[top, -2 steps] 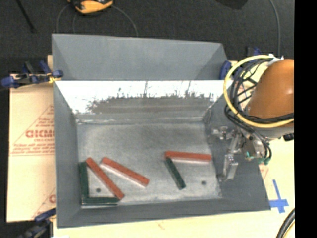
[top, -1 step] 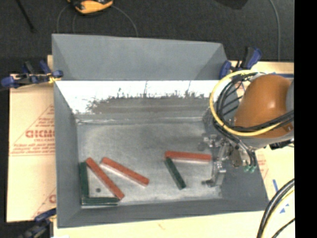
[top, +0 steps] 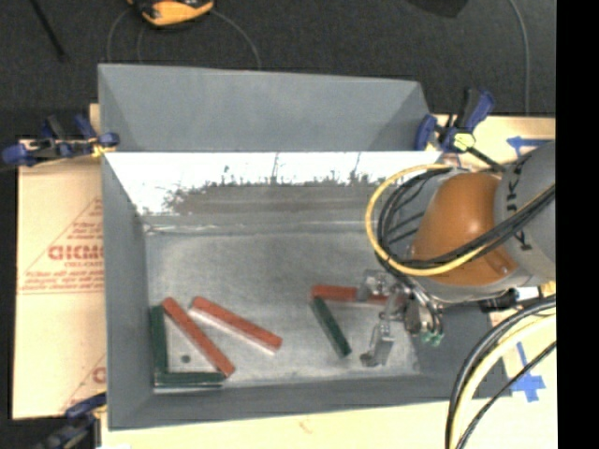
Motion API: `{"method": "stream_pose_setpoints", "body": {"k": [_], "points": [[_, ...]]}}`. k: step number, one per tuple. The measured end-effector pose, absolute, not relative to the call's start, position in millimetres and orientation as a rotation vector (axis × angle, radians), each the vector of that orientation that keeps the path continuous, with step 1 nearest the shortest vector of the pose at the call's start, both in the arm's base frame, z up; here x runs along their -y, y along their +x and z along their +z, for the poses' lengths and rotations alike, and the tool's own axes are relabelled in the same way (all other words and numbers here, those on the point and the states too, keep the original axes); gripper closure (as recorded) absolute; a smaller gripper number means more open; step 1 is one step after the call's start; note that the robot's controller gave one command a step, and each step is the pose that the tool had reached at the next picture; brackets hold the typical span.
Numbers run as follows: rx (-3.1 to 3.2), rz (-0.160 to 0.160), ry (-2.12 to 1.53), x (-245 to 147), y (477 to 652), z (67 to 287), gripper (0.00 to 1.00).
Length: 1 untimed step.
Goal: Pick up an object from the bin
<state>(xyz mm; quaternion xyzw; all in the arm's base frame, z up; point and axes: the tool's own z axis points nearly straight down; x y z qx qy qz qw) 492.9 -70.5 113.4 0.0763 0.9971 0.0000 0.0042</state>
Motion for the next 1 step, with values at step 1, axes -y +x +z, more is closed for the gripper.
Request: {"method": "stream_pose_setpoints", "body": {"k": [1], "points": [[-3.133,0.001,0.274,80.6,518.0,83.0,0.00]]}}
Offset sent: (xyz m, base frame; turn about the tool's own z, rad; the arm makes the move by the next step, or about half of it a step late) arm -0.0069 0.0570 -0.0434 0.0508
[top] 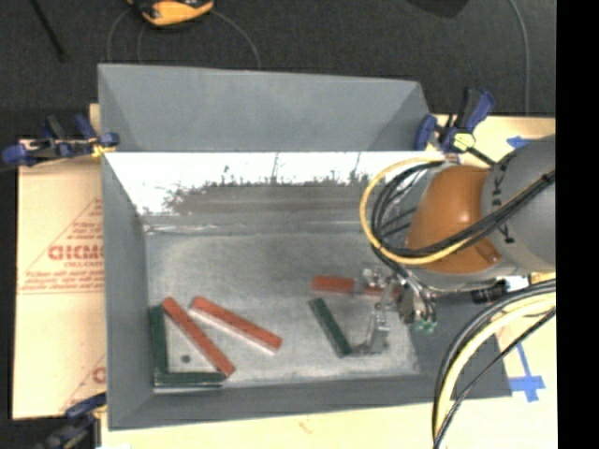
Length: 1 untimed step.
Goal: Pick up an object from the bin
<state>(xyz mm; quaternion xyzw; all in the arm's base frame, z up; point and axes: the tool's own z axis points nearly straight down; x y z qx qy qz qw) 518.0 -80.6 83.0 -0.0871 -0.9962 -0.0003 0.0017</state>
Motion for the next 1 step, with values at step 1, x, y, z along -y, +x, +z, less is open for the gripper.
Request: {"method": "stream_pose_setpoints", "body": {"k": [1], "points": [[3.126,-0.001,-0.273,80.6,518.0,83.0,0.00]]}}
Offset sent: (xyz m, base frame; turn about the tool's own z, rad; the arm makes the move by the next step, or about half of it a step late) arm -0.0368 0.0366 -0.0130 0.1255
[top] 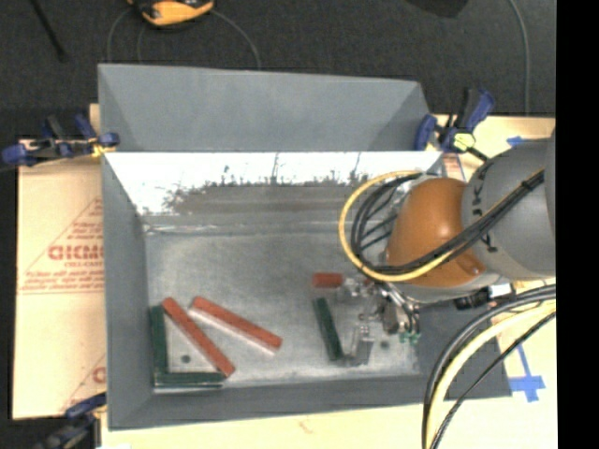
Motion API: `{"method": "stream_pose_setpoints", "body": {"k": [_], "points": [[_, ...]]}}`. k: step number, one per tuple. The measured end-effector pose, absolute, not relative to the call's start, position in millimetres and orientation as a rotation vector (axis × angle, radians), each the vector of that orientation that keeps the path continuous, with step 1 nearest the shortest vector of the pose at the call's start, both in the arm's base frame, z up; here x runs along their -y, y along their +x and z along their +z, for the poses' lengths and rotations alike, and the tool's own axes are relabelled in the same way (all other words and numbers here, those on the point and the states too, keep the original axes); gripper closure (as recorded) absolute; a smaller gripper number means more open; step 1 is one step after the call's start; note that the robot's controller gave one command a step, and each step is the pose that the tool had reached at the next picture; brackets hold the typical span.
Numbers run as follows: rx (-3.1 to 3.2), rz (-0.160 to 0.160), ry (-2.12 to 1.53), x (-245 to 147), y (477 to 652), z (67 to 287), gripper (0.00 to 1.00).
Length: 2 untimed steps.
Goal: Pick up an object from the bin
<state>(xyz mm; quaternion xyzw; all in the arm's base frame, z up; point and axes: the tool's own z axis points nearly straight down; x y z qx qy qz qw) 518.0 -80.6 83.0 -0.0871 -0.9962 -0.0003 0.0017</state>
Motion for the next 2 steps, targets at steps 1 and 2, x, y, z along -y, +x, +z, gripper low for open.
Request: {"method": "stream_pose_setpoints", "body": {"k": [1,2], "points": [[3.105,-0.001,-0.486,42.9,488.9,72.5,0.00],[3.101,-0.001,-0.518,43.1,490.0,72.9,0.00]]}}
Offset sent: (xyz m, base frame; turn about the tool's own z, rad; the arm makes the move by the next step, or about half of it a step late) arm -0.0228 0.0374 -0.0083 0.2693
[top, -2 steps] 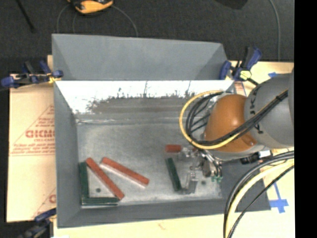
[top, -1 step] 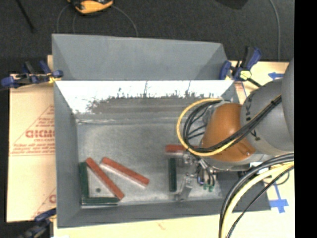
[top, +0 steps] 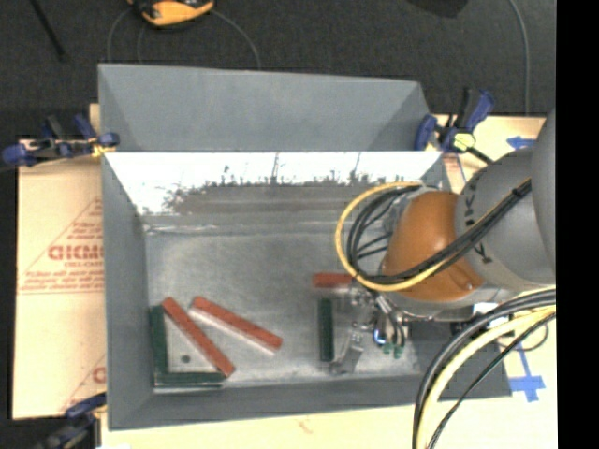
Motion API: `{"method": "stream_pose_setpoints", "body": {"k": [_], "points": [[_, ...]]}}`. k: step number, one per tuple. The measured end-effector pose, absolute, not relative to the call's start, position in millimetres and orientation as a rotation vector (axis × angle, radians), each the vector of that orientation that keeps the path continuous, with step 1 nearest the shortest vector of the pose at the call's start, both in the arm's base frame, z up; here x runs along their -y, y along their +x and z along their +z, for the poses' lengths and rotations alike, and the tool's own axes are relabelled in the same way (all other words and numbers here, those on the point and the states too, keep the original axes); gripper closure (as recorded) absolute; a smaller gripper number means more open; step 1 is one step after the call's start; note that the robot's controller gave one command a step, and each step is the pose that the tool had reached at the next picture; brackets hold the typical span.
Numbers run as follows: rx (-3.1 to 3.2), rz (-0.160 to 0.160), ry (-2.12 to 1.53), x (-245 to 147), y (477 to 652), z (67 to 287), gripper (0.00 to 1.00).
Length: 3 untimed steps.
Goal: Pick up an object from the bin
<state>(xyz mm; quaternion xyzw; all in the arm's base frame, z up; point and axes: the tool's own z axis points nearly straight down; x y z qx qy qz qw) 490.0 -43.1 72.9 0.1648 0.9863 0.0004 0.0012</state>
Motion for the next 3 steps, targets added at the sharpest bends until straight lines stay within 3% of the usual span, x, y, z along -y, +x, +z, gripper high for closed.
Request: {"method": "stream_pose_setpoints", "body": {"k": [1,2,3], "points": [[-3.066,0.002,0.677,54,507.1,72,0.00],[-3.113,-0.005,0.407,10,497.7,74,0.00],[-2.987,-0.003,0.962,81,519.0,70,1.00]]}}
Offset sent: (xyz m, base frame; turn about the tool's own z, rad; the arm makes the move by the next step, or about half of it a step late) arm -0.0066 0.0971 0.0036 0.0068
